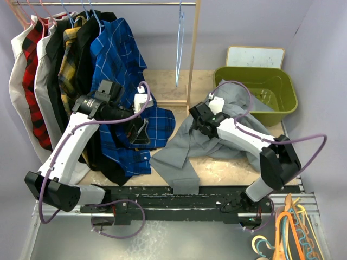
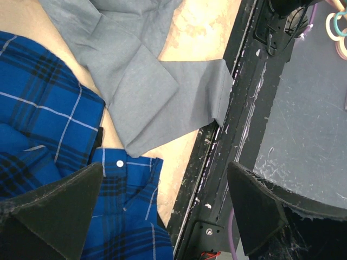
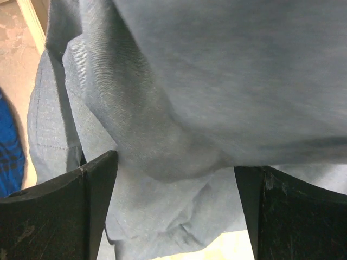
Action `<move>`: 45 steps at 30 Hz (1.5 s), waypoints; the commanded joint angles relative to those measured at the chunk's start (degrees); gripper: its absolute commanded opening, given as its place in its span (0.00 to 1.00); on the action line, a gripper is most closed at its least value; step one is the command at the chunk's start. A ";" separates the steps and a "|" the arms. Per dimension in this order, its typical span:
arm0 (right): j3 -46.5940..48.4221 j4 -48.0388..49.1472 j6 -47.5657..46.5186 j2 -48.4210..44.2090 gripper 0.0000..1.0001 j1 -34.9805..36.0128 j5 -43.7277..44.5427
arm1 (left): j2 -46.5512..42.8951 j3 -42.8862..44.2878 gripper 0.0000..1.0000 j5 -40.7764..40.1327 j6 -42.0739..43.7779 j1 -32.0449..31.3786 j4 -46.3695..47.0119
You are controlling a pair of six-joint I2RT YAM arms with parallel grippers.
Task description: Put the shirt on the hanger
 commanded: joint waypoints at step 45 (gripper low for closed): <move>-33.01 12.02 -10.79 -61.88 0.00 2.44 -44.28 | 27.92 5.39 0.99 16.73 22.32 -4.46 -5.42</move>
